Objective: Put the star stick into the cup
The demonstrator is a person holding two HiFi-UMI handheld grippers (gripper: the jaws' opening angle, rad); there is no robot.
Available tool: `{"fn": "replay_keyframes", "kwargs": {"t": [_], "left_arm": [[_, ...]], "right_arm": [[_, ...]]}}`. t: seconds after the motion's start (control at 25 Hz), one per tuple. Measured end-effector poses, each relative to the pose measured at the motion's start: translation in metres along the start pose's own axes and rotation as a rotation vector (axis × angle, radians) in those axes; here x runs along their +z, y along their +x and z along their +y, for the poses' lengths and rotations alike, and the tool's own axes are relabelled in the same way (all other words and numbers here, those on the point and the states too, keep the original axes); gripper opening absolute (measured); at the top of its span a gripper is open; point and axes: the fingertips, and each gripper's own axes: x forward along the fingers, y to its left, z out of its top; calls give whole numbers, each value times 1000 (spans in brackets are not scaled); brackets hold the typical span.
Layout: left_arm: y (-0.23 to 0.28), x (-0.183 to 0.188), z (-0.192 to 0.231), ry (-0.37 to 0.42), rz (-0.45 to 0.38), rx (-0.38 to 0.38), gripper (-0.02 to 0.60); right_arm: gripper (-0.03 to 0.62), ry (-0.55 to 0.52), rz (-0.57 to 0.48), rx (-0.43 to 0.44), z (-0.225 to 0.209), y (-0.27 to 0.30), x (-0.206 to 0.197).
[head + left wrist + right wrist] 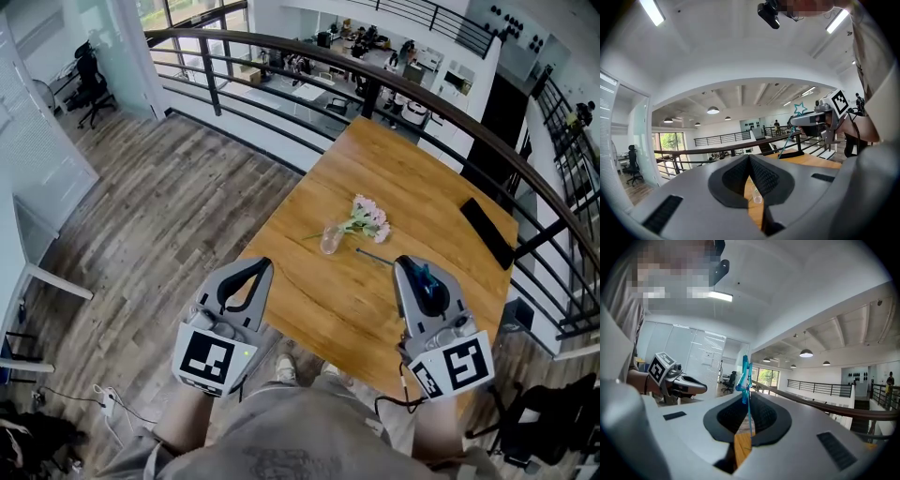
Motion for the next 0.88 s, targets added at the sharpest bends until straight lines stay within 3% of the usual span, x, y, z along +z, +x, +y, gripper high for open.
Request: {"fn": "replay_keyframes", "kwargs": {"t": [0.24, 0.6, 0.88], "left_arm": [[17, 0, -4, -7, 27, 37, 17], [37, -4, -10, -16, 58, 54, 17], [62, 4, -2, 22, 49, 42, 17]], "right_arm": [[40, 0, 15, 63, -16, 9, -8], [40, 19, 24, 80, -41, 17, -18], [40, 33, -23, 100, -56, 39, -4]]}}
